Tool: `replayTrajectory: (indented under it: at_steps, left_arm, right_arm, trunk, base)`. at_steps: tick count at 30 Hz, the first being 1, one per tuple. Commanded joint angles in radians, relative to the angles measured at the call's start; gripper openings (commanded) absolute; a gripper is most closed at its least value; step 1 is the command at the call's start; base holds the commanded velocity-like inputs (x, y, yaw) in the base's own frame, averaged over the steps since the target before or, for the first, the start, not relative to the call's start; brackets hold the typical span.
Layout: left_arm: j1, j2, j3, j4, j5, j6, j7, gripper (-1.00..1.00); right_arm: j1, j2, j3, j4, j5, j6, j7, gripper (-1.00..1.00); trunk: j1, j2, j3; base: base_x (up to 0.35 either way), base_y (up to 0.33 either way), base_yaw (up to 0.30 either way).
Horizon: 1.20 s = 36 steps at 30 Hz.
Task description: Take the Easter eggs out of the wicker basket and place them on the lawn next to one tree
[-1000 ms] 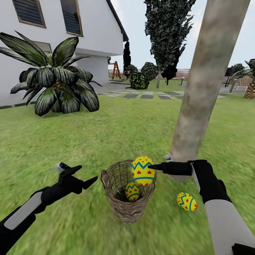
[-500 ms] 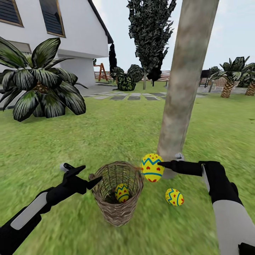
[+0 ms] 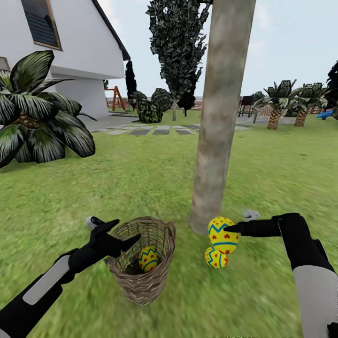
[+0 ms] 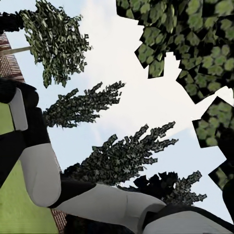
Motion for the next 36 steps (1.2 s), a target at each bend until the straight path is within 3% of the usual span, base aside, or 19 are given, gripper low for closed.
replayTrajectory:
  at_steps: [1,3,5,8,11,14,25,36]
  left_arm:
    - [-0.001,-0.001,-0.004,0.001,0.005,0.003,0.011,1.0]
    - [-0.001,-0.004,-0.003,0.001,0.01,0.004,0.098,1.0]
    - [-0.001,-0.02,-0.003,-0.003,0.013,0.002,0.137,1.0]
    - [-0.001,-0.044,-0.003,-0.001,0.007,0.002,0.148,1.0]
    - [-0.001,-0.052,-0.003,-0.002,0.006,0.002,0.156,1.0]
    - [-0.001,-0.067,-0.002,0.0,0.005,0.002,0.169,1.0]
    - [-0.001,-0.077,-0.001,-0.01,0.005,0.002,0.182,1.0]
    - [-0.001,-0.091,-0.001,-0.01,0.005,0.002,0.213,1.0]
  right_arm:
    - [-0.001,0.002,-0.001,-0.001,0.02,0.001,-0.021,-1.0]
    - [-0.001,0.004,0.0,0.001,0.028,-0.012,-0.113,-1.0]
    - [-0.001,0.004,0.001,0.002,0.03,-0.014,-0.154,-1.0]
    - [0.0,0.005,0.001,0.005,0.031,-0.015,-0.166,-1.0]
    - [-0.001,0.006,0.038,0.011,0.095,-0.027,-0.178,-1.0]
    - [-0.001,0.014,0.058,0.009,0.116,-0.049,-0.183,-1.0]
    - [-0.001,0.021,0.058,0.009,0.117,-0.05,-0.204,-1.0]
    - [0.0,0.022,0.058,0.01,0.116,-0.053,-0.255,-1.0]
  trunk:
    - [0.0,0.0,0.0]
    - [0.0,0.0,0.002]
    - [0.0,0.0,0.002]
    - [0.0,0.0,0.002]
    - [0.0,0.0,0.002]
    - [0.0,0.0,0.002]
    - [0.0,0.0,0.002]
    - [0.0,0.0,0.002]
  base:
    - [0.0,0.0,-0.181]
    - [0.0,0.0,-0.128]
    - [0.0,0.0,-0.036]
    - [0.0,0.0,-0.006]
    - [0.0,0.0,0.0]
    - [0.0,-0.077,0.0]
    - [0.0,-0.289,0.006]
    - [0.0,-0.295,0.277]
